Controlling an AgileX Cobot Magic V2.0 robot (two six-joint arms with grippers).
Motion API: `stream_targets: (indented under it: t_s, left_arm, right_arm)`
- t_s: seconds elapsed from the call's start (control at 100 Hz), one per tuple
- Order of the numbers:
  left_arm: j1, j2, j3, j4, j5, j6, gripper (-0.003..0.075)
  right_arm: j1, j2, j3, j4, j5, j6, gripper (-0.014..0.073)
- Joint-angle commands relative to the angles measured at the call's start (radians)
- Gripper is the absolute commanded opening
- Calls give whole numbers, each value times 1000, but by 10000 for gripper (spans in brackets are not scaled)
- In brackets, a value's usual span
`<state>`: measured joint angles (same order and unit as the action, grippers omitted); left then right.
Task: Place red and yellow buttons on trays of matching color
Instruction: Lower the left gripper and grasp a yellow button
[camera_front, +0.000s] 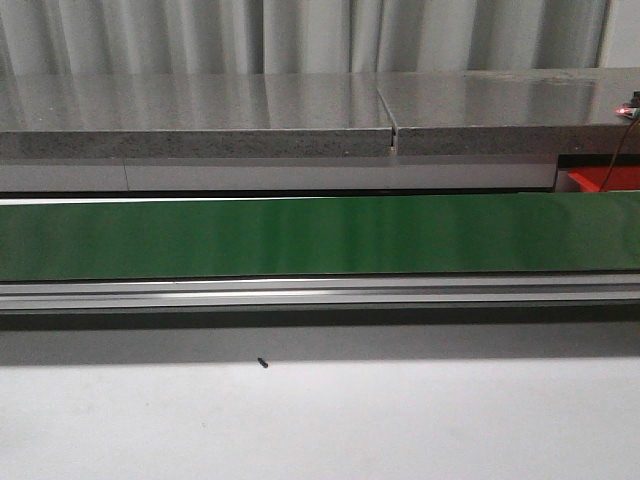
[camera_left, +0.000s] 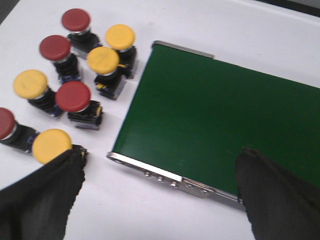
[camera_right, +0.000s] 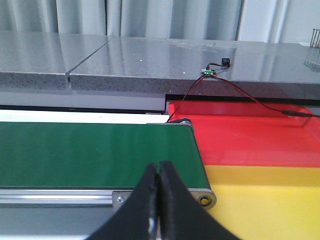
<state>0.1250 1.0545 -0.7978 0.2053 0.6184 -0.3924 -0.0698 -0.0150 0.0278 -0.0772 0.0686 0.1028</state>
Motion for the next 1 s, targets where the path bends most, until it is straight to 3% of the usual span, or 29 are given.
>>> stream_targets:
  t_s: [0.0,0.16,0.35,0.99]
  left_arm:
    - [76,52,-65,-7,-35,-18,607]
    - [199,169,-125,-55,44,0,607]
    - [269,291,-151,-57,84,0,607]
    - [360,502,-246,-51,79,23,607]
  right_arm:
    - [0,-15,-16,3,-80,-6,-66]
    - [0,-15,-16,3,-80,-6,-66]
    - [0,-15,-16,3,-80,-6,-66]
    - [0,-15,-16,3,-80,-6,-66]
